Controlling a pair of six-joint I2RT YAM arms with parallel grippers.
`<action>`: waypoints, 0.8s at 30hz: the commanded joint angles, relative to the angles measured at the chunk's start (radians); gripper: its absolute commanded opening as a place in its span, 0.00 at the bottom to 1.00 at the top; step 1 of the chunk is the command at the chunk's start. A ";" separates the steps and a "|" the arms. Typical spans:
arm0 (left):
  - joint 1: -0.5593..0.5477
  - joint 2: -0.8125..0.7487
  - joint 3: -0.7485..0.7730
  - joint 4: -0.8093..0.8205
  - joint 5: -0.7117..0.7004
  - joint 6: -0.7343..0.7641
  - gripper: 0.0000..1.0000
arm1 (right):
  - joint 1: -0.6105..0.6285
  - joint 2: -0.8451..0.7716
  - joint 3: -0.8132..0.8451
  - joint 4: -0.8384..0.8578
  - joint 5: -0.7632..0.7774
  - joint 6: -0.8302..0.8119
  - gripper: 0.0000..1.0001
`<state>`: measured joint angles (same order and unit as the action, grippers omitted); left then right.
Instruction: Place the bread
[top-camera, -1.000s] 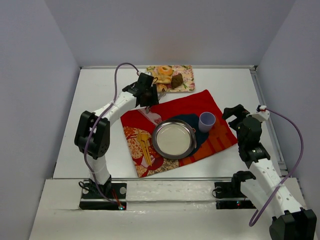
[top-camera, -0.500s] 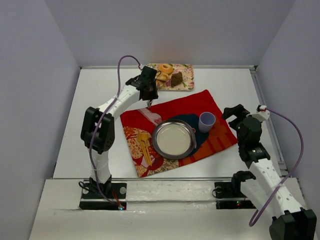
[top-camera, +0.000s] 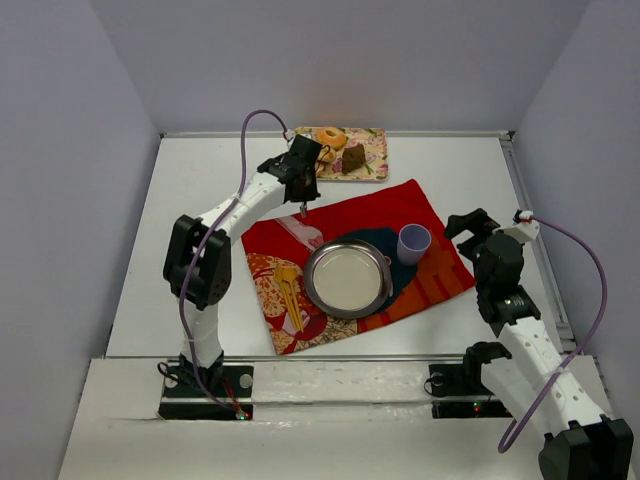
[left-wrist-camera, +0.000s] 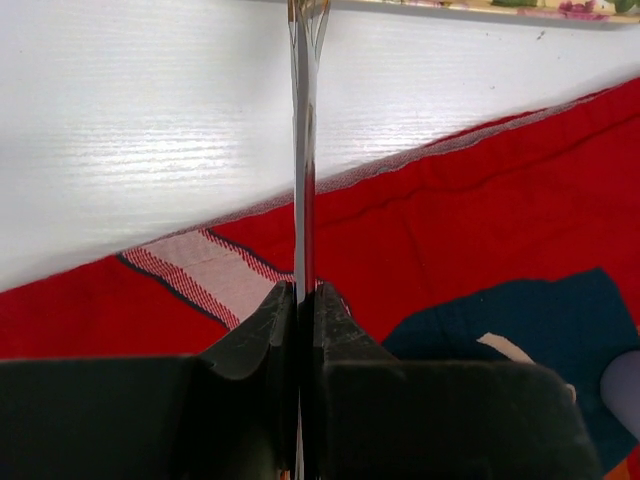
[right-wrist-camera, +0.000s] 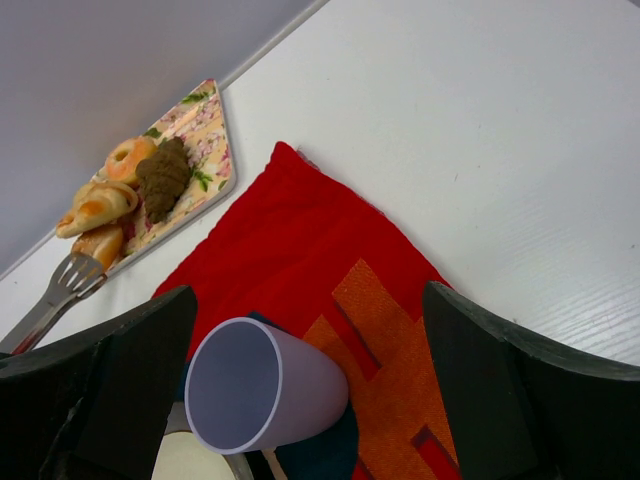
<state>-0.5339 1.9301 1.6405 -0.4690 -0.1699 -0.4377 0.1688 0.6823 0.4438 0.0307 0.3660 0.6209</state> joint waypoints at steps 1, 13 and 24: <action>-0.029 -0.150 -0.037 0.036 -0.045 0.013 0.06 | -0.003 -0.003 0.019 0.060 0.007 -0.013 1.00; -0.090 -0.380 -0.215 0.061 -0.060 -0.041 0.06 | -0.003 -0.024 0.012 0.061 0.010 -0.016 1.00; -0.377 -0.713 -0.522 0.095 -0.037 -0.185 0.06 | -0.003 -0.052 0.004 0.061 -0.006 -0.023 1.00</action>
<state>-0.7959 1.3357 1.1809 -0.4271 -0.2066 -0.5411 0.1688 0.6552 0.4435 0.0311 0.3614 0.6170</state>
